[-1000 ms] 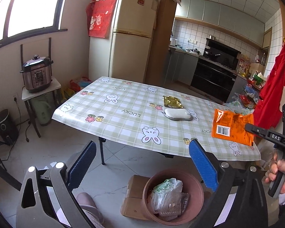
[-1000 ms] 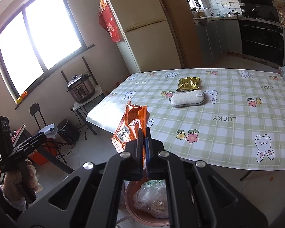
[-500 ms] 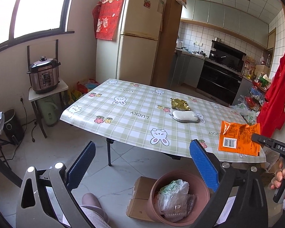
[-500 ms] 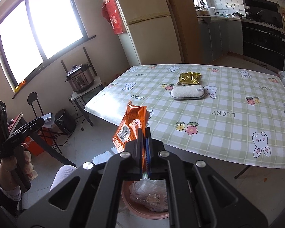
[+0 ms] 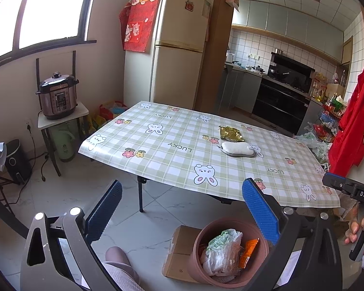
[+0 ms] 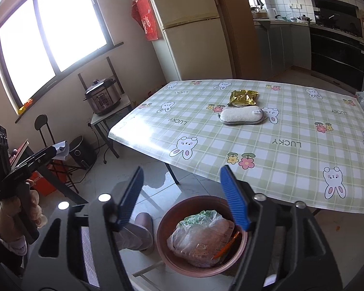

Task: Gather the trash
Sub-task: 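Reach both grippers toward the white sponge and gold foil wrapper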

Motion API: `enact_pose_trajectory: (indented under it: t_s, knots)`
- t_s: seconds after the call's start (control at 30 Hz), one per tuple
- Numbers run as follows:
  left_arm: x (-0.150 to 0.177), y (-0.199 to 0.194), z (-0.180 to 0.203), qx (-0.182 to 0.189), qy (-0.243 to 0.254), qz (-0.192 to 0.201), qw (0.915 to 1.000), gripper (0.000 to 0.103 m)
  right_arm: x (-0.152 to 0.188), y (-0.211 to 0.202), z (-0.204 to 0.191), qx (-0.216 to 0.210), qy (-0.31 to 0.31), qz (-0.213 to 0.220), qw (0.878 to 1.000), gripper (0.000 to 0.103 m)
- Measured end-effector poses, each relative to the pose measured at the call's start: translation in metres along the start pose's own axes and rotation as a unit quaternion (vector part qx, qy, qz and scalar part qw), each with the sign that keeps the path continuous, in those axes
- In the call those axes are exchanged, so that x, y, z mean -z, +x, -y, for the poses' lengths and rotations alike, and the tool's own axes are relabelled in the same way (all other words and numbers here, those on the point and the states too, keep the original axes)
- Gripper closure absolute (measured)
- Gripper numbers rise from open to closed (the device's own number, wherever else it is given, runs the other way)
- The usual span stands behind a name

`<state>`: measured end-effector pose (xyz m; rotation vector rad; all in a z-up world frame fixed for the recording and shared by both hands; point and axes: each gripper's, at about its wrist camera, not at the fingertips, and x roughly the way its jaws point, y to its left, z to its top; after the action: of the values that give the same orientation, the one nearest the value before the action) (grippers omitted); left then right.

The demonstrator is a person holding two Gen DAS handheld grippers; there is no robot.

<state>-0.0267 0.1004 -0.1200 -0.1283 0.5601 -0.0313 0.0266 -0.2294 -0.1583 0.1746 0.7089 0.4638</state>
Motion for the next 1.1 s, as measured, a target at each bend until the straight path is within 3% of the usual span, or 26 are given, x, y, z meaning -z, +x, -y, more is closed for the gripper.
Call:
enact_pose_trajectory:
  t_s: [0.13,0.3,0.8,1.1]
  knots:
    - [0.001,0.001,0.001,-0.002,0.003,-0.002,1.0000,0.006,0.000,0.000,0.001,0.011,0.001,0.003,1.000,0.012]
    - [0.000,0.005,0.003,-0.012,0.012,-0.003,0.9999,0.006,-0.002,0.005,0.007,0.029,0.007,0.003,1.000,0.006]
    - [-0.004,0.036,-0.010,-0.034,0.001,-0.030,0.9990,0.006,-0.012,0.039,0.021,0.060,0.003,-0.026,0.998,0.006]
    - [-0.011,0.068,-0.023,-0.024,-0.025,-0.053,0.9980,0.006,-0.024,0.065,0.039,0.078,0.002,-0.046,0.996,0.006]
